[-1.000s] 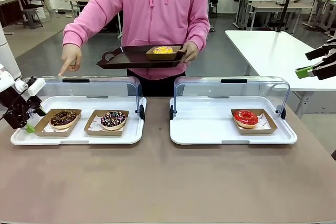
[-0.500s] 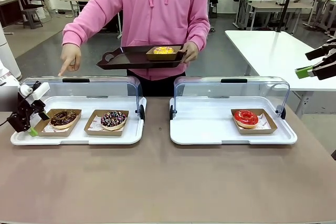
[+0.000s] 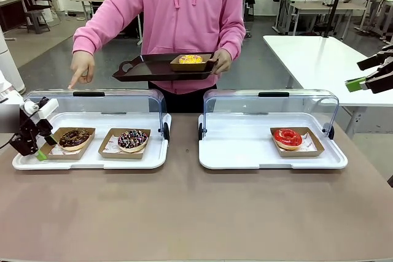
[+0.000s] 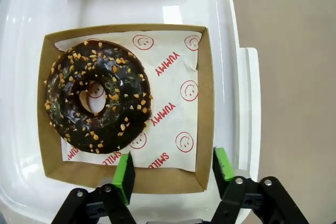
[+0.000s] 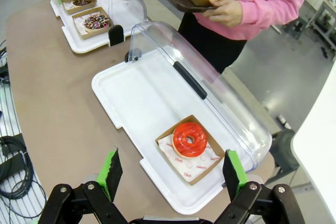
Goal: Provide the desired donut to the person.
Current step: Pick up and lift the Paper togo box containing the Donut pointed at by the person.
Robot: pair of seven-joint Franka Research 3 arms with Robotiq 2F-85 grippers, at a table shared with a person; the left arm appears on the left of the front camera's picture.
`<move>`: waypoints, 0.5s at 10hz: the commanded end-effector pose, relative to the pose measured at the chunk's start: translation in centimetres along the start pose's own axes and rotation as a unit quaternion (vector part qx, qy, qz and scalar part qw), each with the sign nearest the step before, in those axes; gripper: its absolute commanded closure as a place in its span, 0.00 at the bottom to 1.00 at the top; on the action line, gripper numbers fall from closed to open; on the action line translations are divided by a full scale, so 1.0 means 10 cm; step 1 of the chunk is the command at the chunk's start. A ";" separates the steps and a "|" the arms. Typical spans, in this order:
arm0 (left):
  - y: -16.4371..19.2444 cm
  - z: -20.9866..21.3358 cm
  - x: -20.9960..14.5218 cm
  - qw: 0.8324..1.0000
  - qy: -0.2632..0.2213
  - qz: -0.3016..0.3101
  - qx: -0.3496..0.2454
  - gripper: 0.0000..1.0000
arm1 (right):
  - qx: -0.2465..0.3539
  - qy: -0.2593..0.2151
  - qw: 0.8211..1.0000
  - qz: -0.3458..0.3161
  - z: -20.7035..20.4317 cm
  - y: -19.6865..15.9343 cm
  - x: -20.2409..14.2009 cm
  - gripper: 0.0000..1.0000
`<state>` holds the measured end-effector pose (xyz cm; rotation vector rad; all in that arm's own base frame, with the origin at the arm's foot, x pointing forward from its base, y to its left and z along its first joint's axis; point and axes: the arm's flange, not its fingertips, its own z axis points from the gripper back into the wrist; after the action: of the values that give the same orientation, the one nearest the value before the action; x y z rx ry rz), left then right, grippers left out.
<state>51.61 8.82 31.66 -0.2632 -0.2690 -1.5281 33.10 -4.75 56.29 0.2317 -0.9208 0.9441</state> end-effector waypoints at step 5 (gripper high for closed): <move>-0.01 0.02 0.01 1.000 0.023 0.008 -0.008 1.00 | -0.001 0.003 1.000 -0.001 -0.01 0.00 -0.01 0.00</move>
<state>51.59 8.76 31.64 -0.2526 -0.2311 -1.5253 33.10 -4.75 56.29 0.2317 -0.9208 0.9441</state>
